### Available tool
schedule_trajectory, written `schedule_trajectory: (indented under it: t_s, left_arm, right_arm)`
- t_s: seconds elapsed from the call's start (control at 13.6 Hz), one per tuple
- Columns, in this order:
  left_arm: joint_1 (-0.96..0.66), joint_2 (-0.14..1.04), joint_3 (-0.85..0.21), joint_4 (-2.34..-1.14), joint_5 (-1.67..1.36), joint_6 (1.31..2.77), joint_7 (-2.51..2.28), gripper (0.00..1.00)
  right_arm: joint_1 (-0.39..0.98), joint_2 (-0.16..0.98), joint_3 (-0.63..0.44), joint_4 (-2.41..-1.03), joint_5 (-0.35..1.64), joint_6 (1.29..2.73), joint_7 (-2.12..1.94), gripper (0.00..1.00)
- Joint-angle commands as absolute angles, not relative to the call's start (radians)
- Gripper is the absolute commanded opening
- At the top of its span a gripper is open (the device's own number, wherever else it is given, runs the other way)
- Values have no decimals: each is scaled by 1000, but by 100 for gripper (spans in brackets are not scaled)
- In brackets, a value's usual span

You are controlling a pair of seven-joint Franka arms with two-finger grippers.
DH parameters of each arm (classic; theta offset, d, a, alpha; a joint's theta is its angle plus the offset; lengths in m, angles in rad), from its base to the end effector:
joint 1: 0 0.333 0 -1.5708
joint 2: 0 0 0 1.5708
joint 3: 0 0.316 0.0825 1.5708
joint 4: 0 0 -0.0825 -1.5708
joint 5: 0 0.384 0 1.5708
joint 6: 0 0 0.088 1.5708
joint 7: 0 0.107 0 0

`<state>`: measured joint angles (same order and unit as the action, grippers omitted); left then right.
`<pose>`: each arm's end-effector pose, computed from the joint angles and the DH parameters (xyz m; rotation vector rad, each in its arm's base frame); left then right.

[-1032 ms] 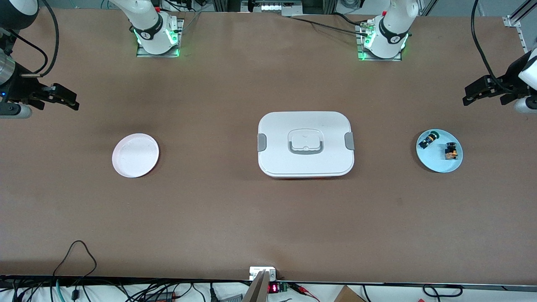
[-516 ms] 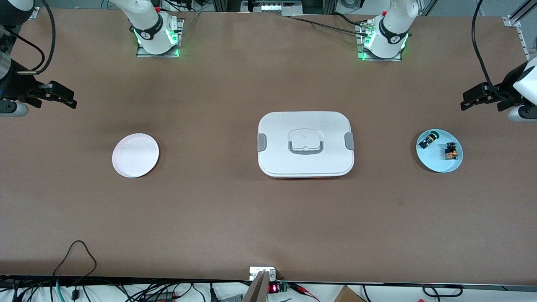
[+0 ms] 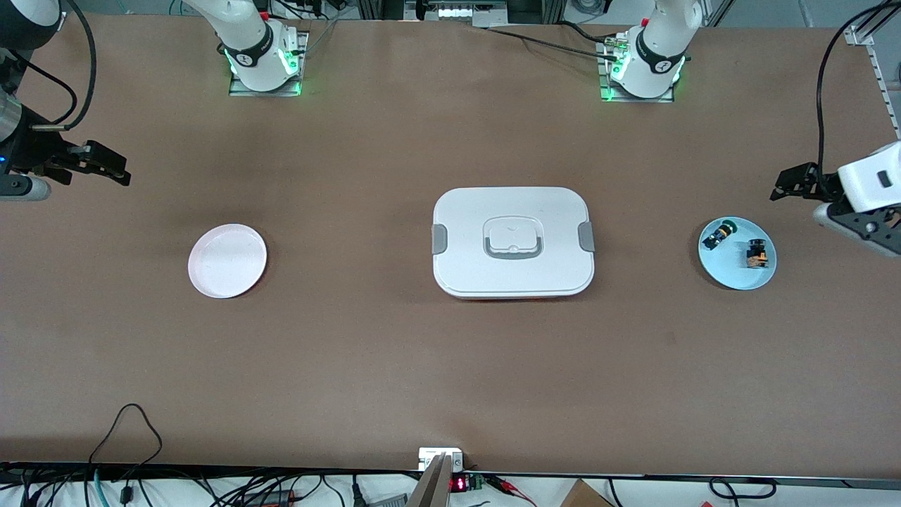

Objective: Transfer orange switch to right arm and place
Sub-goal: 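Move the left gripper over the light-blue dish of switches, then lower the left gripper and grasp the orange-black switch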

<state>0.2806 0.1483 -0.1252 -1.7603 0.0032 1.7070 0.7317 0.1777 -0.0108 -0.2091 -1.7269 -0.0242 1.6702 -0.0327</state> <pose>0.5750 0.0936 0.4621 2.9047 -0.8629 -0.2652 0.5537 -0.0203 0.5649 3.1204 0.0067 -0.0730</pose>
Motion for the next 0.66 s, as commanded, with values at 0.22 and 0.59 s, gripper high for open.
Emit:
schedule_trajectory:
  t_s: [0.22, 0.59]
  left_arm:
    - [351, 273, -117, -1885, 55, 1949, 1385, 100]
    - [419, 354, -112, -1965, 54, 2193, 1831, 100]
  right_arm:
    - [190, 18, -213, -1697, -29, 1652, -40, 100]
    - [178, 18, -216, -1697, -29, 1649, -40, 100]
